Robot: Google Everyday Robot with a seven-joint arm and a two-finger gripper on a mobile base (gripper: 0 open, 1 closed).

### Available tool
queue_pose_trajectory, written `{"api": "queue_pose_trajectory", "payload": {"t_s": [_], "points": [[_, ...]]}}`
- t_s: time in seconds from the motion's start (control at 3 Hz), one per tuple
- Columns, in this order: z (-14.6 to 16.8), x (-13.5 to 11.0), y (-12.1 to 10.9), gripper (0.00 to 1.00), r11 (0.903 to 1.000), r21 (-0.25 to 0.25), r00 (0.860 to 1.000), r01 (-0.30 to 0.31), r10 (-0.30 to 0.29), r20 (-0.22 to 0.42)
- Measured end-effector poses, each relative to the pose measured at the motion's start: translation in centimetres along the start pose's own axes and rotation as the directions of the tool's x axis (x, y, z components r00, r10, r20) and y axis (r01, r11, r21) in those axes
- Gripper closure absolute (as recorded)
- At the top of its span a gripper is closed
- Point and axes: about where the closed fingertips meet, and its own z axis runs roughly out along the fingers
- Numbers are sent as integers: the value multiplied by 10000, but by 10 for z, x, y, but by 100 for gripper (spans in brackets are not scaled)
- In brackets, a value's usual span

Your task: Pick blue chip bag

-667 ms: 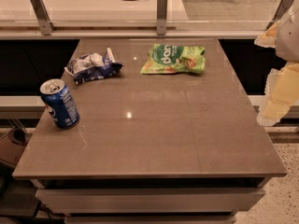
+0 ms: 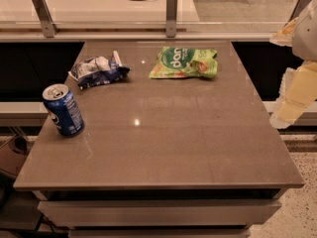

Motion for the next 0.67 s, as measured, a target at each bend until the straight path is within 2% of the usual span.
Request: {"api": "queue_pose_trajectory", "payload": {"t_s": [0.33, 0.67], "points": [[5, -14, -24, 0, 9989, 263, 9925, -380, 347, 1173], [28, -53, -45, 0, 9966, 116, 9530, -820, 750, 2935]]}}
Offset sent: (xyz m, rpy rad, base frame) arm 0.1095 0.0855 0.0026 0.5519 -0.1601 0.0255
